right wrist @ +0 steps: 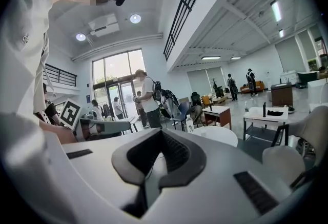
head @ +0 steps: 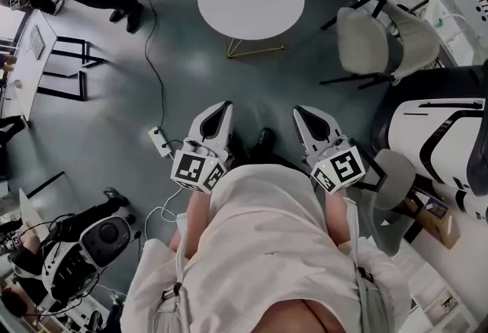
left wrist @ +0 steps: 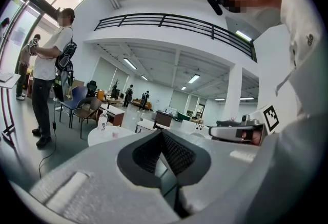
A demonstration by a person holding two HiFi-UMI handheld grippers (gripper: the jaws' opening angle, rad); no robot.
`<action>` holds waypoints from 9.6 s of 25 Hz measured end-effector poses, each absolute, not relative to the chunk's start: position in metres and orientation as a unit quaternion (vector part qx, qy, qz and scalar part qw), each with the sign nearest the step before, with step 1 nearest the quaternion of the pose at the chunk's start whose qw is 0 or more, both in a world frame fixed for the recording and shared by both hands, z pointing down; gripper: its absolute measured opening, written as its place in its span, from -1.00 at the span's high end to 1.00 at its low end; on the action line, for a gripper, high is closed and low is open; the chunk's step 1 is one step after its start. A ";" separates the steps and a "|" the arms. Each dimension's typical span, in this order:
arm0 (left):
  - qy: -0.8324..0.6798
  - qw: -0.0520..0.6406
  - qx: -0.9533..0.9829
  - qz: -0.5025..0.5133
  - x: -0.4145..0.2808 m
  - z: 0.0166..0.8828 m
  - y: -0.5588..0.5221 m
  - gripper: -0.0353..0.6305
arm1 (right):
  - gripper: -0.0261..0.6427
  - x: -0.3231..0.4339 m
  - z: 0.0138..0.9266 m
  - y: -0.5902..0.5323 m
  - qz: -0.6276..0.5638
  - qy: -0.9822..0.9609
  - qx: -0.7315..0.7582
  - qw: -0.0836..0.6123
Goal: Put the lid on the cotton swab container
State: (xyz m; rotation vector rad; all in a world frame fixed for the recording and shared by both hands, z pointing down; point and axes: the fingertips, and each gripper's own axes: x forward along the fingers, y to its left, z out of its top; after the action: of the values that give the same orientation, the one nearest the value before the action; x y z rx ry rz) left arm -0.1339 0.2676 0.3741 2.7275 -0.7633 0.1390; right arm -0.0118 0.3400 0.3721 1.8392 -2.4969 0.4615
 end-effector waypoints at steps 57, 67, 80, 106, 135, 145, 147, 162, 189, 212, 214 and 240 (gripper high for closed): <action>-0.154 0.158 0.971 0.089 -0.079 0.395 0.020 0.87 | 0.90 0.030 0.351 0.102 0.135 -0.738 0.660 0.021; -0.161 0.171 0.967 0.102 -0.071 0.418 0.024 0.87 | 0.90 0.047 0.368 0.103 0.146 -0.736 0.660 0.027; -0.219 0.162 0.957 0.096 -0.040 0.403 -0.019 0.87 | 0.90 0.086 0.365 0.035 0.141 -0.780 0.609 0.018; -0.369 0.161 0.911 0.087 0.090 0.387 -0.093 0.87 | 0.90 0.202 0.386 -0.096 0.149 -0.884 0.441 0.048; -0.419 0.192 0.884 0.080 0.063 0.419 -0.098 0.87 | 0.90 0.158 0.449 -0.121 0.157 -0.904 0.364 0.163; -0.416 0.204 0.882 0.089 0.040 0.424 -0.128 0.87 | 0.90 0.141 0.508 -0.166 0.157 -0.895 0.345 0.233; -0.415 0.209 0.881 0.090 0.035 0.428 -0.132 0.87 | 0.90 0.138 0.519 -0.175 0.158 -0.894 0.343 0.241; -0.409 0.239 0.872 0.121 0.010 0.459 -0.156 0.87 | 0.90 0.127 0.630 -0.242 0.182 -0.865 0.330 0.332; -0.382 0.242 0.880 0.146 0.001 0.474 -0.179 0.87 | 0.90 0.096 0.703 -0.263 0.195 -0.843 0.279 0.417; -0.400 0.252 0.871 0.134 -0.009 0.476 -0.178 0.87 | 0.90 0.096 0.717 -0.262 0.202 -0.837 0.279 0.424; -0.401 0.249 0.872 0.132 -0.009 0.475 -0.177 0.87 | 0.90 0.095 0.717 -0.263 0.201 -0.835 0.278 0.429; -0.406 0.184 0.888 0.111 0.026 0.428 -0.096 0.87 | 0.90 0.112 0.589 -0.187 0.182 -0.871 0.333 0.312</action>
State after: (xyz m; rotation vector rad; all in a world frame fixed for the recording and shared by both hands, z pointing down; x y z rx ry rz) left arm 0.0256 -0.0964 0.4278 2.5048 -1.1459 0.3134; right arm 0.1124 -0.1869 0.5889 0.8794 -2.2969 0.4807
